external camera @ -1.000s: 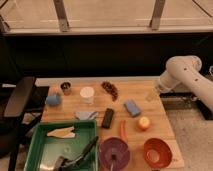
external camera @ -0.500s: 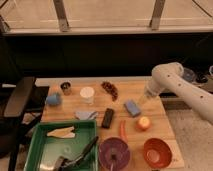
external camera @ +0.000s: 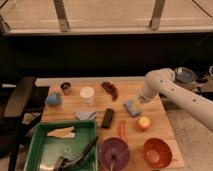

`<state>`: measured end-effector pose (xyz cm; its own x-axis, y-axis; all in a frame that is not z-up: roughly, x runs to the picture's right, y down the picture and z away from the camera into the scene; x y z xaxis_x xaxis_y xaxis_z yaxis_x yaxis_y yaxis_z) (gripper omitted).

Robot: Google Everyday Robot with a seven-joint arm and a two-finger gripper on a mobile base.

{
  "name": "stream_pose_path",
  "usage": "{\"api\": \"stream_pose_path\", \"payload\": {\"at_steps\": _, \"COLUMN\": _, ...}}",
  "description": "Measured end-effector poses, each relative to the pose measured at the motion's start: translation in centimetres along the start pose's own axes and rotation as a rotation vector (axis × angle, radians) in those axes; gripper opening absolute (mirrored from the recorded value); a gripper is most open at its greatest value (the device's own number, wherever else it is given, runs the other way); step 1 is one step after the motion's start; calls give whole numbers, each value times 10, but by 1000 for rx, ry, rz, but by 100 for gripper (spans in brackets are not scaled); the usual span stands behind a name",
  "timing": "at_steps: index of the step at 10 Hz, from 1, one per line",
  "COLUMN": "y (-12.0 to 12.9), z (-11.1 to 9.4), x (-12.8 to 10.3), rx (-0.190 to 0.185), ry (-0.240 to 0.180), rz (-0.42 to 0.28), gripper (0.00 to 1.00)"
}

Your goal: Place sponge in table surface

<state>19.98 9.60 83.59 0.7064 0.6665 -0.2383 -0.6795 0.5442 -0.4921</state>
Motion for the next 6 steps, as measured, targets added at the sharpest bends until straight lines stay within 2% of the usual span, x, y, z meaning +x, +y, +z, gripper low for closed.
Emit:
{"api": "stream_pose_path", "payload": {"at_steps": 3, "y": -1, "z": 0, "x": 0, "rx": 1, "ry": -2, "rz": 3, "gripper": 65}}
{"api": "stream_pose_path", "payload": {"at_steps": 4, "y": -5, "z": 2, "x": -2, "rx": -9, "ry": -3, "rz": 19, "gripper": 65}}
{"api": "stream_pose_path", "payload": {"at_steps": 6, "y": -9, "z": 19, "x": -3, "rx": -54, "ry": 5, "rz": 48, "gripper": 65}}
